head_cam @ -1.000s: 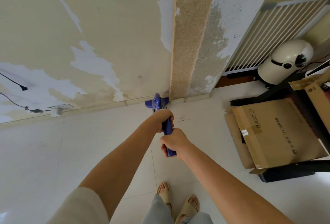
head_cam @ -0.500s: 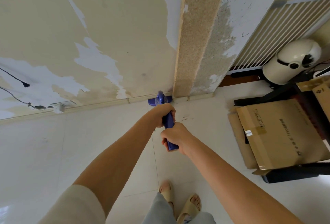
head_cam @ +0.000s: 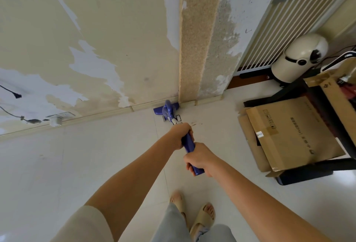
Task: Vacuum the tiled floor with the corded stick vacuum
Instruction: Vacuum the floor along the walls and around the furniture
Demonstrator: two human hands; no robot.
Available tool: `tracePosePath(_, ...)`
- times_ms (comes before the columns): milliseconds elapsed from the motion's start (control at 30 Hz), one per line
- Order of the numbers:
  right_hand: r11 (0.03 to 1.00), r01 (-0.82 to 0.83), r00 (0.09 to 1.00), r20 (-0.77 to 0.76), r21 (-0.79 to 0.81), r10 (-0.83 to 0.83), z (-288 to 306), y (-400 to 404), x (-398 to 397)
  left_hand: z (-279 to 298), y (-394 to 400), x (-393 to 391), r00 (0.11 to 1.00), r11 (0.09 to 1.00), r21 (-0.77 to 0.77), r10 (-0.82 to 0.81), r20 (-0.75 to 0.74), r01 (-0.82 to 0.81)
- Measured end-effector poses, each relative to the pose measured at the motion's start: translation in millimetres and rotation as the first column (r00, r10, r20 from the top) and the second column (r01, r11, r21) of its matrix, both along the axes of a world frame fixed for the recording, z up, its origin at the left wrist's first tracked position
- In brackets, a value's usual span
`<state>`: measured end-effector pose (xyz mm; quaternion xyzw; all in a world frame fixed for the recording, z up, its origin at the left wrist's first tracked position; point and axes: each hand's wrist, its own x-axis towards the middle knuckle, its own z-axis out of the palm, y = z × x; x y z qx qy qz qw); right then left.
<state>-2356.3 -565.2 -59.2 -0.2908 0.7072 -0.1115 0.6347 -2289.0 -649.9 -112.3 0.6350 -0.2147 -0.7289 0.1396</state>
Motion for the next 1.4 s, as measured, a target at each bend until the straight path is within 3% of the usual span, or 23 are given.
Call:
tracePosePath(367,0.999,-0.053,0.998,0.023,-0.005,0.053,25.7,13.1,-19.8,18.5,17.0,-11.3,0.998,0.999,0.043,0.025,-0.064,-0.023)
tracePosePath(833,0.999,0.035,0.995,0.088,0.01,-0.036,-5.6,-23.2,8.3,2.2,-22.9,12.9,0.999,1.0,0.017,-0.01,0.043,0.009)
tracePosePath(1200,0.998,-0.053,0.998,-0.045,0.017,0.054,12.4,14.9,-31.1,10.3,20.6,-28.5,0.998,0.998,0.015,0.06,-0.03,-0.06)
tracePosePath(1400,0.998,0.052,0.995,-0.088,-0.027,-0.054,38.2,34.7,-57.4,30.1,33.9,-59.3,0.998,0.999,0.039,0.012,-0.064,-0.01)
